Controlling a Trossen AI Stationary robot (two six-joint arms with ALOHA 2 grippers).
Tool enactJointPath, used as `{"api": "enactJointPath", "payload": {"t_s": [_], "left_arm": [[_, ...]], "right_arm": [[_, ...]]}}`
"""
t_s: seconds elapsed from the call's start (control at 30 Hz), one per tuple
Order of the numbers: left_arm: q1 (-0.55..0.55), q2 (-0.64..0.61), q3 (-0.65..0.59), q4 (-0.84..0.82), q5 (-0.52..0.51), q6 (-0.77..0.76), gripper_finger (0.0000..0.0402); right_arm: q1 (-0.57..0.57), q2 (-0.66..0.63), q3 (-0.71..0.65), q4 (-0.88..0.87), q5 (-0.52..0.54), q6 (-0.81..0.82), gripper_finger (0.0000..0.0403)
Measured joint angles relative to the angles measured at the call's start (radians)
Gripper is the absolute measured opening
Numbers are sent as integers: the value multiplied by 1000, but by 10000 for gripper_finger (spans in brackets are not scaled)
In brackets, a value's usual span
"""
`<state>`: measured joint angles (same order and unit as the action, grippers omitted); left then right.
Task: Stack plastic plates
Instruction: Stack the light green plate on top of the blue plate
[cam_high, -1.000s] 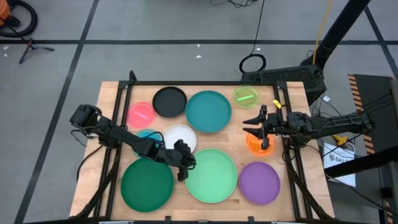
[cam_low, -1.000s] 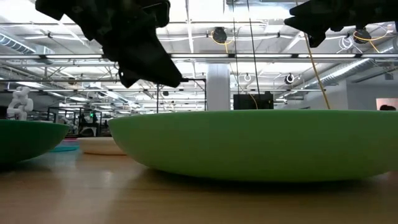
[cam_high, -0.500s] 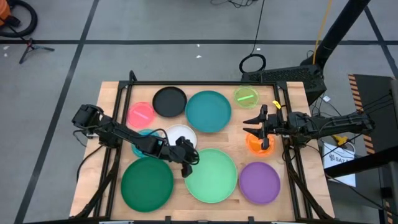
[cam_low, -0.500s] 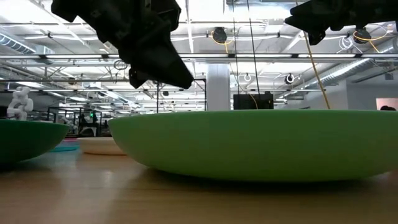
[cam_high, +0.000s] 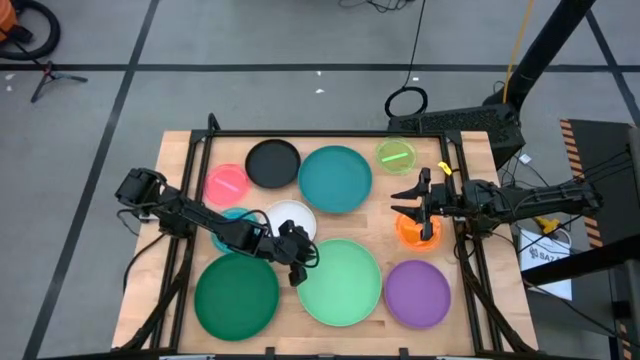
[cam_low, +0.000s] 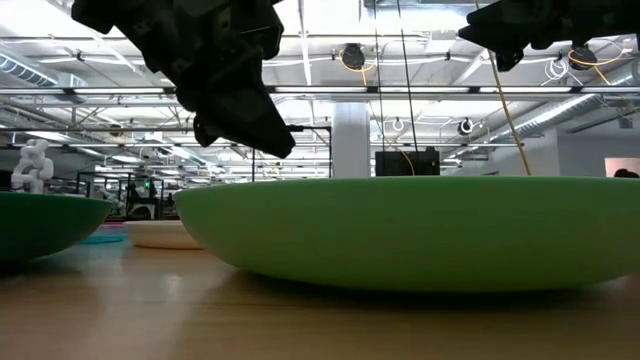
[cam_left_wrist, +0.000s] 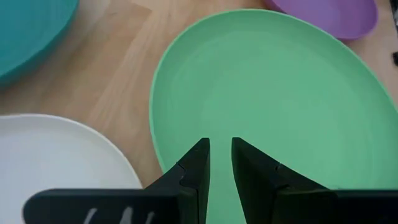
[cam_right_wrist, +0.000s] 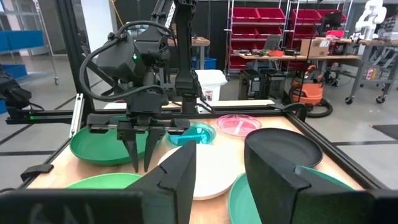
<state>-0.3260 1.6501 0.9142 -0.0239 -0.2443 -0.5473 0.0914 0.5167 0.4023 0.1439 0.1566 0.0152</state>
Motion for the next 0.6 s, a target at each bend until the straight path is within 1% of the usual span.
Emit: {"api": "enactJointPath", "payload": {"t_s": [0.1,0.2,0.37,0.47,0.6], "left_arm": [[-1,0,0,-3,-2,71,72],[-2,0,0,-2,-42,129,72],[1,28,-1,8,-139,135,72],[11,55,-1,53,-145,144,72],[32,88,14,72,-135,124,72]], "right_arm": [[0,0,0,-8,0,-2,128],[0,0,0,-7,0,-15,128],[0,0,0,-8,0,-31,128],[0,-1,0,-15,0,-31,128],[0,0,-1,-25,0,-35,128]]}}
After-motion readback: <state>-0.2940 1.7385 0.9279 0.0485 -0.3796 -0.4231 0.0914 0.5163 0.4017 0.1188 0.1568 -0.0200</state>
